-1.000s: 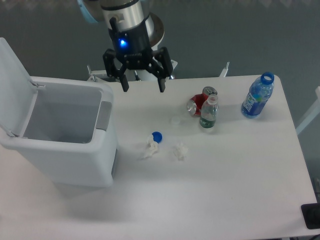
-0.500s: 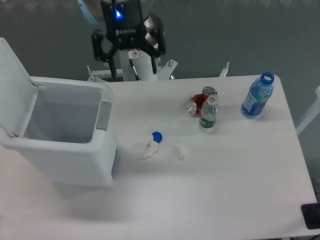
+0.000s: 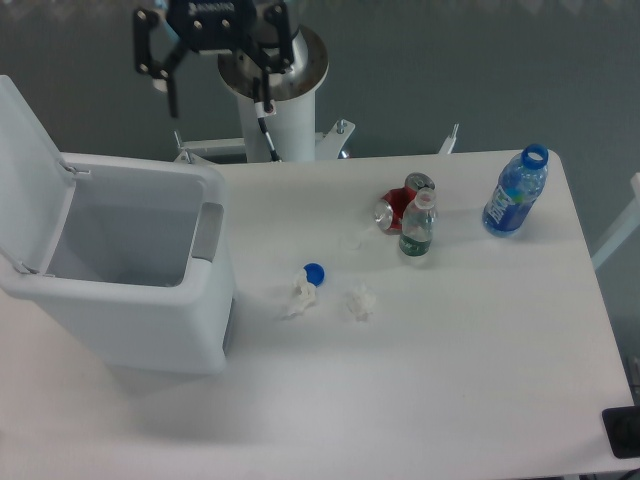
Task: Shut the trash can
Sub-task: 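Raise the gripper and move it back over the trash can lid, then swing the gripper further back behind the upright trash can lid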
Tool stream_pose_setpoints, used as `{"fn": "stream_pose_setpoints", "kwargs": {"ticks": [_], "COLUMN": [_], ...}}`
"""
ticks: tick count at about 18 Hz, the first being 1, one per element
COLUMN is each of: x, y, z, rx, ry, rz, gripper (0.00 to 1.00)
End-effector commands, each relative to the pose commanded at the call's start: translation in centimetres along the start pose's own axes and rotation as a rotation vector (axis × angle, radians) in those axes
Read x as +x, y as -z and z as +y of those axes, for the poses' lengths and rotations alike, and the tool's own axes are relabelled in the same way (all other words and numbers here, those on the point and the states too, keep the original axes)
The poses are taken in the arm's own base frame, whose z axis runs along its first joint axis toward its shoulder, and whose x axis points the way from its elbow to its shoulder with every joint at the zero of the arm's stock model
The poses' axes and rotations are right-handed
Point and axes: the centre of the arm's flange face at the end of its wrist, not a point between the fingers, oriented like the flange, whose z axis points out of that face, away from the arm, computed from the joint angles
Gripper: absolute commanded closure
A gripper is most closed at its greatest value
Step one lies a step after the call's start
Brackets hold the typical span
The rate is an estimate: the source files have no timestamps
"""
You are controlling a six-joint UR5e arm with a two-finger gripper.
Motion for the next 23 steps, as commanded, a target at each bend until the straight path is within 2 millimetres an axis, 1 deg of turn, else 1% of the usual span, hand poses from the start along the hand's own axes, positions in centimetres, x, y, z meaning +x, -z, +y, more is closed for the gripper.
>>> {"fn": "stream_pose_setpoints", "kwargs": {"ticks": [2,4,6,8,9,11,12,13,14,15,17,20,21,23], "x": [0.5,1.4,2.4,3.2,3.4,3.6,3.6,3.8,3.8,3.8,3.8,4.3,4.4,4.5], "y": [1.0,1.5,1.6,1.7,1.5,1.0,0.7,0.3,-0.2,-0.4,-0.6,-0.9,-0.7,-0.5], "z": [-0.7,-0.8,-0.7,-0.5,-0.5,-0.6,-0.5,-0.3,0.0,0.2,0.3,1.7,1.6,1.0], "rx": [0.040,0.051,0.050,0.048,0.046,0.040,0.034,0.025,0.014,0.009,0.003,-0.014,-0.010,-0.001], "ry": [0.019,0.010,-0.001,-0.016,-0.021,-0.024,-0.018,-0.020,-0.019,-0.022,-0.016,-0.017,-0.018,-0.022], "rz": [0.022,0.057,0.088,0.101,0.107,0.132,0.145,0.160,0.173,0.177,0.184,0.236,0.243,0.245], "gripper": [0.00,0.00,0.00,0.03,0.08,0.08,0.22,0.31,0.31,0.33,0.52,0.62,0.64,0.67]}}
